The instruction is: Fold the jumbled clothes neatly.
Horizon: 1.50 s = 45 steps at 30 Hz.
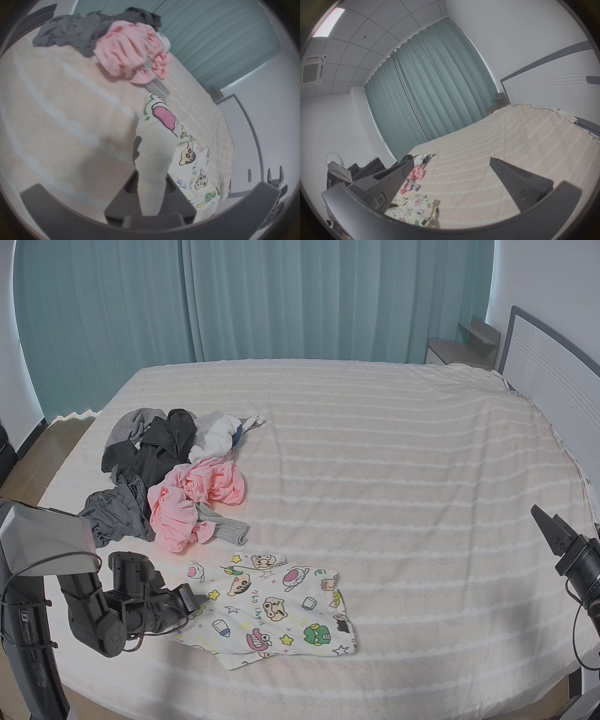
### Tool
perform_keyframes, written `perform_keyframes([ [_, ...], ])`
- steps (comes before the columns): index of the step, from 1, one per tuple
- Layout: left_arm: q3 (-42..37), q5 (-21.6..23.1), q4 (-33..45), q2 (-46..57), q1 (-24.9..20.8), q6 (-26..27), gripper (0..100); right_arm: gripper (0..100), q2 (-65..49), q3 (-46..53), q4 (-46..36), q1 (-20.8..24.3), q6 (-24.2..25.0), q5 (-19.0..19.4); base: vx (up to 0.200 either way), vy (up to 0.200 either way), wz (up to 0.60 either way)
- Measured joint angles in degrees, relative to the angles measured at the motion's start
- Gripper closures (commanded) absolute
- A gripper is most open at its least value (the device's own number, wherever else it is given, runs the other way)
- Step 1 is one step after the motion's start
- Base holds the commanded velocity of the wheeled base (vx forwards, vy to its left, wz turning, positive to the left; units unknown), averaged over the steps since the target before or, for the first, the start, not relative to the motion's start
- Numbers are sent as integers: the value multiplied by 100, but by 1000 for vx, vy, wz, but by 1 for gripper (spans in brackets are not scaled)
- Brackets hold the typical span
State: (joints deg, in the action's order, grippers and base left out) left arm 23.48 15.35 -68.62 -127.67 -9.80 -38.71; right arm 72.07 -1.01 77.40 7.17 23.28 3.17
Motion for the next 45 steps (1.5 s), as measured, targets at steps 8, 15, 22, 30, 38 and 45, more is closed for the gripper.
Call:
perform_keyframes([
  [8,-282,668,-221,260,1573,15,100,0,1,0,0,2,2,5,0,0,0],
  [15,-278,1459,-336,311,3046,23,100,0,4,0,-5,2,4,2,0,0,0],
  [22,-185,1796,-460,251,4012,0,100,0,1,0,-10,2,9,0,0,0,0],
  [30,-77,1824,-862,-80,4836,-38,100,0,0,0,-10,7,9,-5,0,0,0],
  [38,-2,1824,-1209,-397,5282,-257,0,0,-13,0,-2,5,9,-2,0,0,0],
  [45,-144,1833,-1607,-419,5422,-286,0,0,-173,0,-76,-30,-5,-13,0,0,0],
])
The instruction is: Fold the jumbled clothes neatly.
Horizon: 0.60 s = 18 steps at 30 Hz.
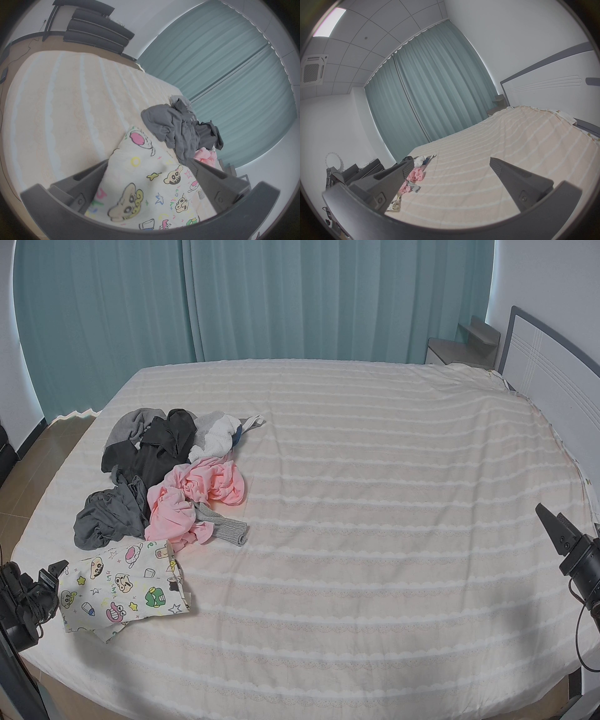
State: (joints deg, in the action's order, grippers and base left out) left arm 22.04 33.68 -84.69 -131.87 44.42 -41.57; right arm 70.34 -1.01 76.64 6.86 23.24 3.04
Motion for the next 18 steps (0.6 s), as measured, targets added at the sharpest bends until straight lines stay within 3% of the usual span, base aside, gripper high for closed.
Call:
perform_keyframes([
  [3,-168,258,-286,48,180,38,0,0,-113,0,-145,-11,-30,-4,0,0,0],
  [11,-738,2081,-427,905,657,126,0,0,-739,0,-1000,-22,-127,-6,0,0,0],
  [15,-884,2771,-432,1790,769,-323,0,0,-1367,0,-1890,-20,-255,-6,0,0,0],
  [18,-917,3349,-433,2561,803,-1000,0,0,-2004,2,-2778,-15,-362,-4,0,0,0],
])
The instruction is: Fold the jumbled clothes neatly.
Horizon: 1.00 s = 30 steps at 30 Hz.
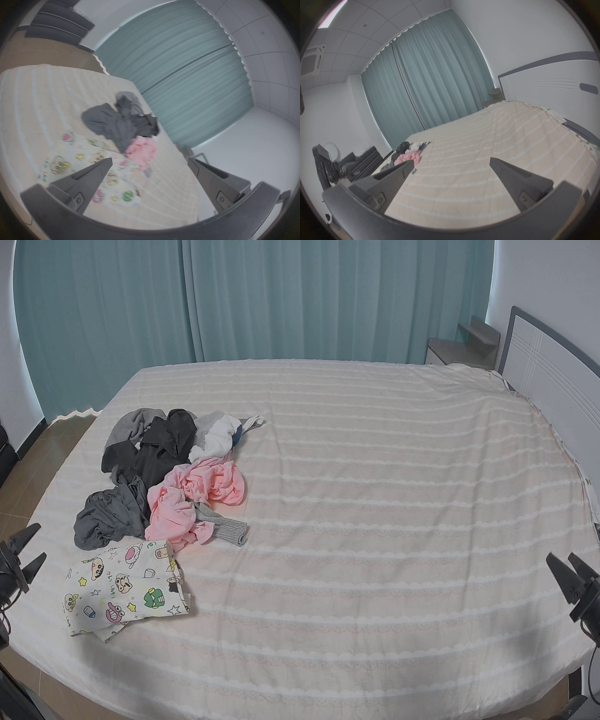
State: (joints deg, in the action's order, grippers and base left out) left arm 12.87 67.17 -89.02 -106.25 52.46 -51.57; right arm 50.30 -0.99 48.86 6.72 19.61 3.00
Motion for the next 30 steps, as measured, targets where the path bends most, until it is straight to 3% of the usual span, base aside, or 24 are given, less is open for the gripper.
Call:
perform_keyframes([
  [4,22,875,-2,1190,-74,-1119,0,0,-1075,-94,-1490,4,-134,4,0,0,0],
  [7,24,1284,-2,1948,-282,-1570,0,0,-1775,-177,-2303,-7,-188,15,0,0,0],
  [11,-72,1675,-5,2994,-976,-1957,0,0,-2778,-280,-3146,-83,-260,79,0,0,0],
  [16,-285,1932,-2,4038,-2384,-2406,0,0,-3713,-355,-3890,-304,-449,299,0,0,0],
  [23,-775,2126,160,5408,-3995,-2829,0,0,-4419,-273,-4426,-529,-846,611,0,0,0],
  [30,-1070,2181,2061,7216,-4519,-2556,0,0,-4771,-80,-4560,-634,-1086,890,0,0,0],
])
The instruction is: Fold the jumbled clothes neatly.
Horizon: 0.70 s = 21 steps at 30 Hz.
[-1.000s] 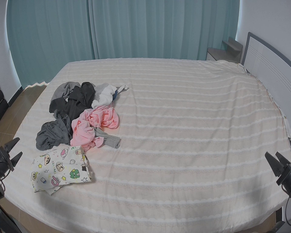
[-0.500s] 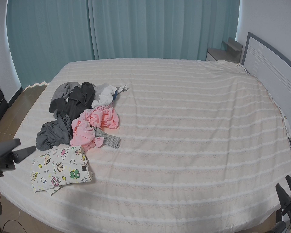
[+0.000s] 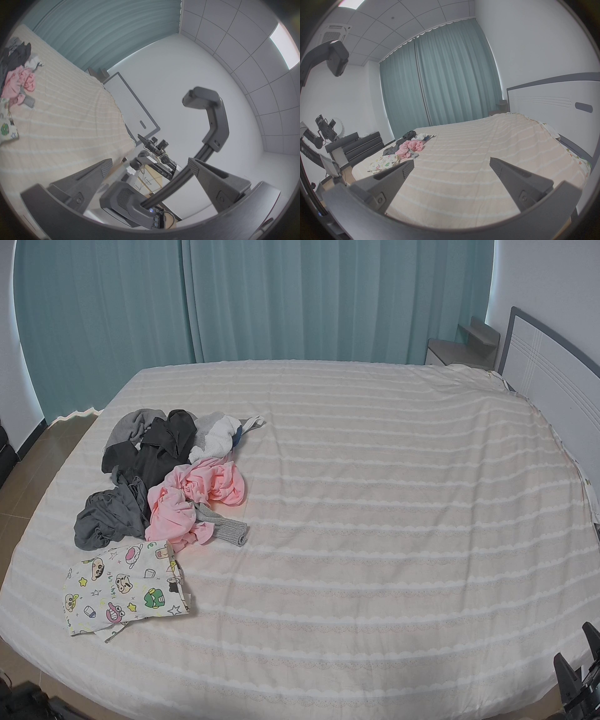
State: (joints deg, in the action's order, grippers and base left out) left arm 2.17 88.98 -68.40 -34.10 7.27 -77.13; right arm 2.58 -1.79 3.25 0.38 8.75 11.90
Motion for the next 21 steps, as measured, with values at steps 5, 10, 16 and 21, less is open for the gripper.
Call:
perform_keyframes([
  [5,-91,-51,2004,1373,-83,873,0,0,-121,65,-44,-38,-95,239,0,0,0],
  [10,-110,-722,3115,2133,-115,2316,0,0,-162,78,-69,-59,-139,263,0,0,0],
  [16,-116,-2484,4653,2600,-132,4626,0,0,-182,78,-96,-71,-187,-46,0,0,0],
  [21,-116,-4357,5466,2754,-137,5805,0,0,-185,78,-116,-73,-361,-176,0,0,0],
])
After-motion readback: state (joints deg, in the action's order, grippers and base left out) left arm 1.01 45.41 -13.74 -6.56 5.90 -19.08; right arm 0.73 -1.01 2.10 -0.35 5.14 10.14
